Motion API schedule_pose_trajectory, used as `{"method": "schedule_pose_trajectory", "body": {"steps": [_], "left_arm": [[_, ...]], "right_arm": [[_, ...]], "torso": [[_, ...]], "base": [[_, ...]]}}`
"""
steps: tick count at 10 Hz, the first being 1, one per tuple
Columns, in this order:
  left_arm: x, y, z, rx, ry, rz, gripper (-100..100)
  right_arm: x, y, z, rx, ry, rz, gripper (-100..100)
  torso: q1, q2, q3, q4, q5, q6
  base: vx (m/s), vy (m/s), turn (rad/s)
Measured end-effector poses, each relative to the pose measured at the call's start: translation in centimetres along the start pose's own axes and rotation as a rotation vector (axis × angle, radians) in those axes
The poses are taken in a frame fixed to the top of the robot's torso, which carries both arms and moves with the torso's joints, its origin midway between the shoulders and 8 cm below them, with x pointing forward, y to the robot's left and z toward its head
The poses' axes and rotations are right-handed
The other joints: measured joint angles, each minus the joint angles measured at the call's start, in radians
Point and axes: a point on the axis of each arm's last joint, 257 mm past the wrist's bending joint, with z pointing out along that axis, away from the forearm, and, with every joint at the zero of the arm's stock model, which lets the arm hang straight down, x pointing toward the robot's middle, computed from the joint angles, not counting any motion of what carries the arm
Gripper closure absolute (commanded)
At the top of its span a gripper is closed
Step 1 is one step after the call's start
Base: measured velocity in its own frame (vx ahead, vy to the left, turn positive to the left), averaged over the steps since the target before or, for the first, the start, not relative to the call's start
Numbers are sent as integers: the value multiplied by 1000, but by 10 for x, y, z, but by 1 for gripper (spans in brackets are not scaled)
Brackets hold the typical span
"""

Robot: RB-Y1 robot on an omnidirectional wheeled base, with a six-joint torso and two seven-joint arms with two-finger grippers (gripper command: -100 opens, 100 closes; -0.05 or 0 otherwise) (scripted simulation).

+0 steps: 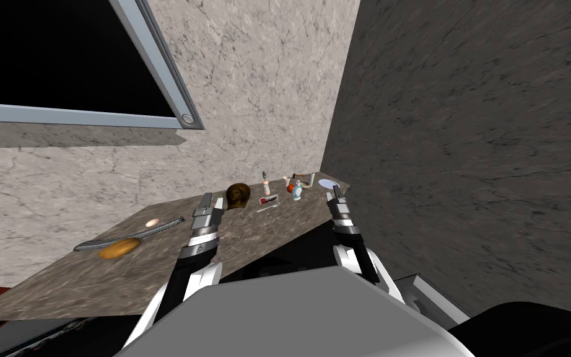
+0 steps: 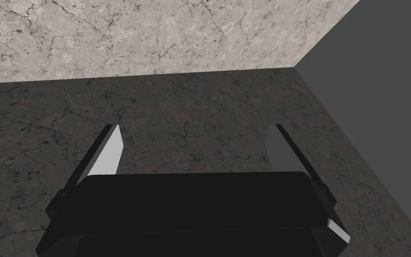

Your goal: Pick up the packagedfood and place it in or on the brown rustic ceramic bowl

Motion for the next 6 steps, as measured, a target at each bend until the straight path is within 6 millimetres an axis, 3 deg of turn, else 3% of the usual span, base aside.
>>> {"method": "schedule_pose_trajectory", "body": {"steps": [6], "left_arm": [[0,6,17,-30,77,-76,-100]], "right_arm": [[0,0,0,0,0,0,0]], "torso": [[-6,-2,-1,-1,-1,0]], "base": [[21,-77,-78]]}}
